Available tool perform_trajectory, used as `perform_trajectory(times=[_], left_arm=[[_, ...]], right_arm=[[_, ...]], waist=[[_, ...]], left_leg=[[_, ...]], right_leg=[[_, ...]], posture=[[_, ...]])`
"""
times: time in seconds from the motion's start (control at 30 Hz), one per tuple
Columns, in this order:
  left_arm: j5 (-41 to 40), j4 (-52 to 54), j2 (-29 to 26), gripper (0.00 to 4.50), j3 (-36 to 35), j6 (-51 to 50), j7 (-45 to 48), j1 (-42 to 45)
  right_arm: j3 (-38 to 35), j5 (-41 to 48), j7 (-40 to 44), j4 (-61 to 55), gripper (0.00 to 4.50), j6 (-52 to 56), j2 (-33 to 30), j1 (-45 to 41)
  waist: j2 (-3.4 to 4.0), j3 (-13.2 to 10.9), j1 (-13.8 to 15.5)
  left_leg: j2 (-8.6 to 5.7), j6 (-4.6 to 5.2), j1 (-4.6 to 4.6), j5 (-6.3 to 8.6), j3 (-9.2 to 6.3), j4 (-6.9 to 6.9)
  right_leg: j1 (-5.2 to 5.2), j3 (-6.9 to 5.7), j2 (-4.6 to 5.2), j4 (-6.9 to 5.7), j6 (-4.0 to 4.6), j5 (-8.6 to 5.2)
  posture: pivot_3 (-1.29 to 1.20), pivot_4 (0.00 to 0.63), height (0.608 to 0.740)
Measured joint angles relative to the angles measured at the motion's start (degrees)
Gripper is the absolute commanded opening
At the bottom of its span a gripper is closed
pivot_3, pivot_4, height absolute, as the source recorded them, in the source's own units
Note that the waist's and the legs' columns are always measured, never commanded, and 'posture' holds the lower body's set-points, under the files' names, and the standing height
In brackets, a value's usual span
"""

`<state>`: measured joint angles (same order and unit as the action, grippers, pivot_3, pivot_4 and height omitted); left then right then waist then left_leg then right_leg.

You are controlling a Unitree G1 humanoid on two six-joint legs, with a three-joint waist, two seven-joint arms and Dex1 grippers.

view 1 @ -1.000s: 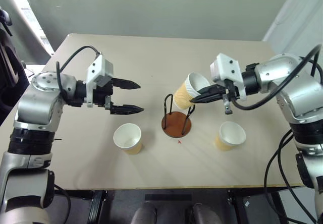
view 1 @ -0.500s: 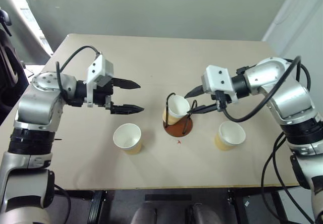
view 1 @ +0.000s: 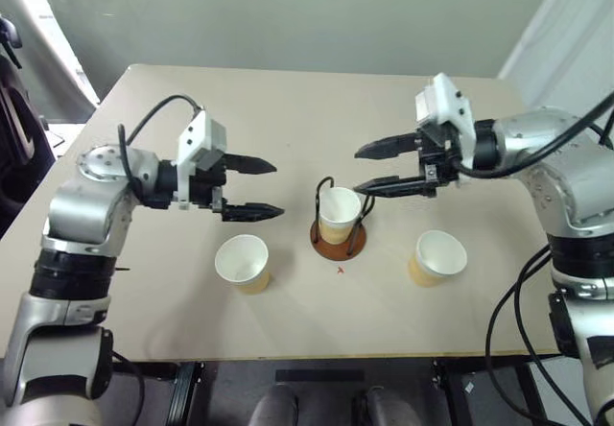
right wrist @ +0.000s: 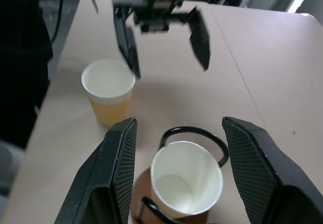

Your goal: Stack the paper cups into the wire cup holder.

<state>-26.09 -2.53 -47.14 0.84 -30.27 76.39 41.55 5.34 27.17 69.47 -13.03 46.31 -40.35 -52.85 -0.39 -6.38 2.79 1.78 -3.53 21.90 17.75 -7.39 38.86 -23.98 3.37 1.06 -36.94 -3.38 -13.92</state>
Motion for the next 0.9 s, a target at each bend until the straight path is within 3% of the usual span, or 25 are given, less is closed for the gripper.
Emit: perform_trajectory(times=[0.2, 0.43, 0.67, 0.9], left_arm=[[-2.48, 3.50, 3.69, 4.50, 1.14, -2.26, -0.63, -1.00], [-2.52, 3.65, 3.99, 4.50, 2.66, -2.13, 0.12, -0.61], [-2.01, 2.41, 4.15, 4.50, 3.44, -1.31, 1.18, -0.18], [-1.28, 1.22, 4.46, 4.50, 3.91, -0.29, 1.90, -0.04]], right_arm=[[-4.26, 4.94, -2.94, -7.77, 2.65, 5.30, -5.12, 10.76], [-6.63, 7.38, -3.27, -13.22, 2.65, 5.95, -12.49, 16.98], [-6.66, 5.01, -1.21, -16.13, 2.65, 0.79, -21.77, 27.46], [-5.76, -0.31, 0.32, -16.56, 2.65, -7.16, -25.81, 34.21]], waist=[[-0.01, 0.00, 0.56], [-0.01, 0.00, 0.29], [-0.01, 0.00, 0.51], [-0.02, 0.01, 0.46]], left_leg=[[-0.02, 0.00, 0.01, 0.00, 0.01, 0.13], [0.00, 0.00, -0.12, 0.00, 0.05, 0.16], [0.00, 0.01, -0.10, 0.00, 0.05, 0.17], [0.01, 0.04, -0.13, 0.02, 0.08, 0.17]], right_leg=[[0.10, -0.01, 0.02, 0.00, -0.02, 0.01], [0.14, 0.03, -0.01, -0.08, -0.03, 0.01], [0.16, 0.03, 0.00, -0.06, -0.03, 0.01], [0.18, 0.06, -0.01, -0.08, -0.06, 0.02]], posture=[[0.00, 0.150, 0.740], [0.00, 0.150, 0.740], [0.00, 0.150, 0.740], [0.00, 0.150, 0.740]])
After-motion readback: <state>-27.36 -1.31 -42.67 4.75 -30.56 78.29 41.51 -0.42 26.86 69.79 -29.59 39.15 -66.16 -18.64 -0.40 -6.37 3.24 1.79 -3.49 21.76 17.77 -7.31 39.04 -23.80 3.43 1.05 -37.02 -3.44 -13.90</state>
